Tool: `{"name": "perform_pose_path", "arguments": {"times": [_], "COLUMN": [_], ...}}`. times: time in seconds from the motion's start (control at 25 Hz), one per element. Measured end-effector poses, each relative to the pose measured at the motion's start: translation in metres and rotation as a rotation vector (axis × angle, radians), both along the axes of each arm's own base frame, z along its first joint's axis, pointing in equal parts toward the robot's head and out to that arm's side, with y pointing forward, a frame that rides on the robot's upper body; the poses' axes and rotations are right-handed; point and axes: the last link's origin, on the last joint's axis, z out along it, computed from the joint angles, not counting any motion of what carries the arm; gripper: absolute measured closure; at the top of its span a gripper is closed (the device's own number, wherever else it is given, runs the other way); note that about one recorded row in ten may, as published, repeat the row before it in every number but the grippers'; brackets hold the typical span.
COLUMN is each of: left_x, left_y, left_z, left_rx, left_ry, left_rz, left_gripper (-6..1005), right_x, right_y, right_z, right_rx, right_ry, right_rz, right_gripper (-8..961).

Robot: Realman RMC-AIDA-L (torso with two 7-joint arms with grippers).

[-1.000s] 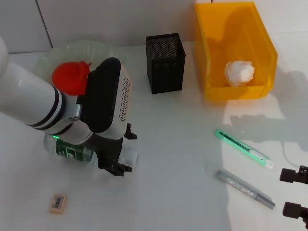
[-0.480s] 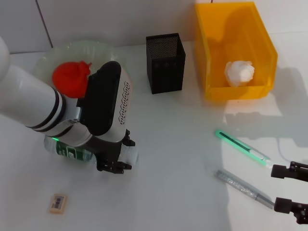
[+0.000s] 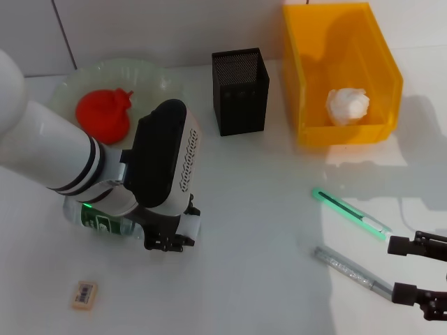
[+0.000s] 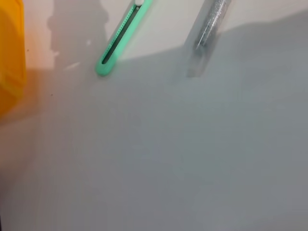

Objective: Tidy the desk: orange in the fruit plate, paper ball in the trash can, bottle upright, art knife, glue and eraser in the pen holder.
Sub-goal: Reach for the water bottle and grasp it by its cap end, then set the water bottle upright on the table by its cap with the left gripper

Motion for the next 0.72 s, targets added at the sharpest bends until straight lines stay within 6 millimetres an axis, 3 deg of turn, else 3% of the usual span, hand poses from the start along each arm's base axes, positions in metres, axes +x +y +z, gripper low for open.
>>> {"name": "perform_pose_path", "arguments": {"times": [0.4,0.64,0.68,0.72], "left_x": [0.001,0.023,0.034,0.034], "left_y": [-0.001,-0.007,-0.01,-0.01], "left_z": [0.0,0.011,0.027,0.027], "left_rx": [-0.006,-0.003,0.024,0.024], "left_ry": [0.004,-0.12,-0.202,-0.202], "left_rz": [-0.004,0.003,0.004,0.004], "left_gripper": [560,559,559,559], "right_x": [0.0,0.001,0.001,0.001], "right_y": [0.0,0.0,0.0,0.0], "right_z": [0.0,0.0,0.0,0.0], "right_rx": [0.002,0.002,0.001,0.0], "right_ry": [0.001,-0.001,-0.001,-0.001], "right_rz": [-0.002,-0.004,-0.004,-0.004], "right_gripper": [142,143,142,142]}}
